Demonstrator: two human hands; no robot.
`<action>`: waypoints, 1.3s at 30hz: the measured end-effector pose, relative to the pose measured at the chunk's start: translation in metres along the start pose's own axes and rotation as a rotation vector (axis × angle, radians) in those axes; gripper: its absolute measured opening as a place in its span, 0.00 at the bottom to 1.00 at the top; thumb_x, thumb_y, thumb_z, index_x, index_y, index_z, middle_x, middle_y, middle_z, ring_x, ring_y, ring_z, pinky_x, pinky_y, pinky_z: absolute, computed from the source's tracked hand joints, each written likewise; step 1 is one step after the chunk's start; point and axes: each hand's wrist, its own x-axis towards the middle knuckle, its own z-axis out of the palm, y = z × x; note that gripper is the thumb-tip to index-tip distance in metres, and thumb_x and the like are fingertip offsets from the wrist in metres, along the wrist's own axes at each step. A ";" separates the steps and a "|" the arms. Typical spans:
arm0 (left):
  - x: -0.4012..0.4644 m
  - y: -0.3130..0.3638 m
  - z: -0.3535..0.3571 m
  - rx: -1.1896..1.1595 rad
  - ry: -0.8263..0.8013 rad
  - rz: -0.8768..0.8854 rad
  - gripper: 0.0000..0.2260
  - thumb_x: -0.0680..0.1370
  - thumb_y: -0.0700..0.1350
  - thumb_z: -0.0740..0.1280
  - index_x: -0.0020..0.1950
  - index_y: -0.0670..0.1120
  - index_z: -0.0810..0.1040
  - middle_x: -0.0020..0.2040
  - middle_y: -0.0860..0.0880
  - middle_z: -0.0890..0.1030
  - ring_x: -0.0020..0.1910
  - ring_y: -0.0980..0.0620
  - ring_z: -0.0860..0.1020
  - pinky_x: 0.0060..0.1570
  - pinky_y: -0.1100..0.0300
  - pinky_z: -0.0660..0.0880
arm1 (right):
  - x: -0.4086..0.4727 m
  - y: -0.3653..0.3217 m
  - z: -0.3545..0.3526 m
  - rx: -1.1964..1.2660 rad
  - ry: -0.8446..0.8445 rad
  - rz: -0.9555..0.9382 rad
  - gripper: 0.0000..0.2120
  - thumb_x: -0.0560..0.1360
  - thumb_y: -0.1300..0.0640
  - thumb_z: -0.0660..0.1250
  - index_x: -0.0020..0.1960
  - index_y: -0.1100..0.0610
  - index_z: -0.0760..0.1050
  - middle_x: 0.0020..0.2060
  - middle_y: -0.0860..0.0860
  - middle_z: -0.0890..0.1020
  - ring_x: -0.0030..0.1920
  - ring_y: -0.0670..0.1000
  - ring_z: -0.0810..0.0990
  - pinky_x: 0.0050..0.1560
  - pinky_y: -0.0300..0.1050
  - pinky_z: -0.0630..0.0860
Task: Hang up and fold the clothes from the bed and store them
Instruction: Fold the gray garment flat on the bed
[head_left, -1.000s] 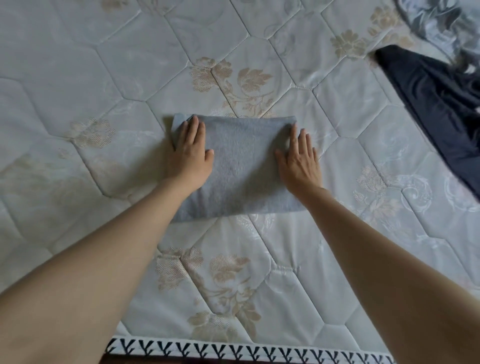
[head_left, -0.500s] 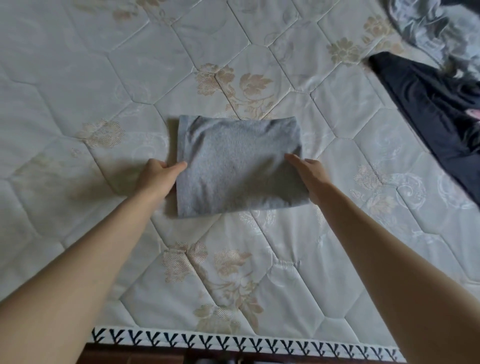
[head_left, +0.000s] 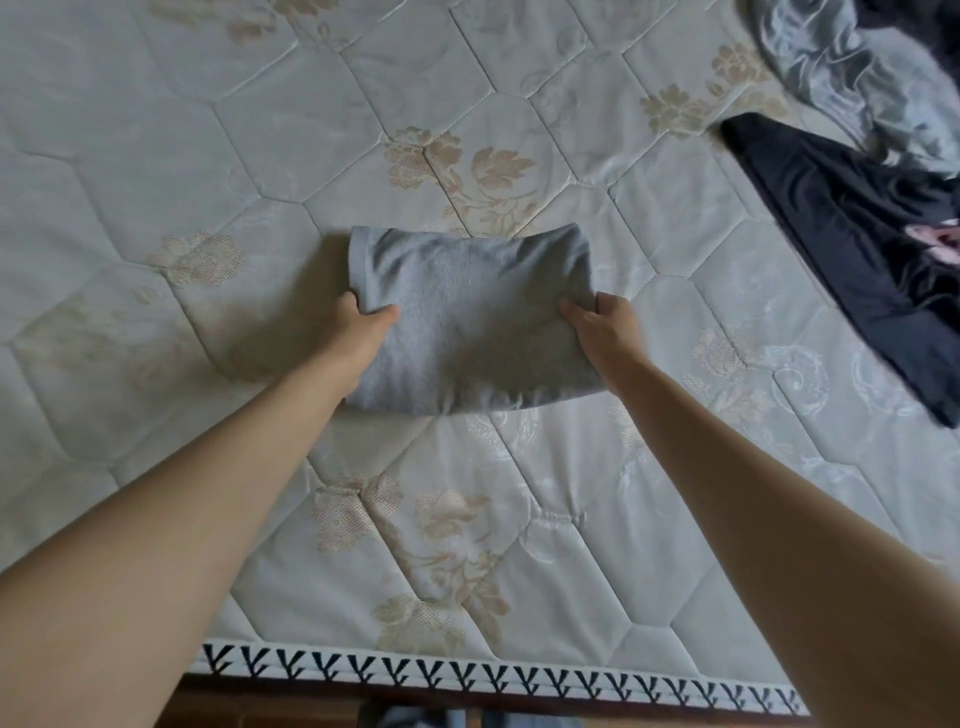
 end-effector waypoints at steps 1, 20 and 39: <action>-0.004 0.003 0.000 0.043 0.021 0.051 0.18 0.79 0.47 0.65 0.66 0.41 0.69 0.56 0.46 0.74 0.57 0.45 0.75 0.55 0.53 0.71 | -0.003 -0.004 -0.003 -0.013 -0.002 -0.029 0.12 0.77 0.52 0.66 0.45 0.61 0.78 0.38 0.55 0.80 0.44 0.58 0.80 0.41 0.48 0.72; -0.268 0.088 -0.091 0.143 0.260 0.399 0.12 0.80 0.47 0.63 0.51 0.37 0.73 0.44 0.44 0.77 0.42 0.48 0.73 0.33 0.68 0.65 | -0.176 -0.084 -0.157 0.208 -0.151 -0.379 0.12 0.76 0.52 0.67 0.42 0.62 0.76 0.34 0.53 0.79 0.37 0.52 0.76 0.40 0.49 0.72; -0.595 0.088 -0.362 -0.323 0.673 0.514 0.05 0.80 0.47 0.65 0.56 0.53 0.76 0.52 0.54 0.81 0.50 0.56 0.80 0.45 0.61 0.75 | -0.476 -0.324 -0.179 0.372 -0.587 -0.820 0.04 0.77 0.54 0.69 0.50 0.50 0.81 0.46 0.47 0.85 0.47 0.50 0.84 0.46 0.45 0.80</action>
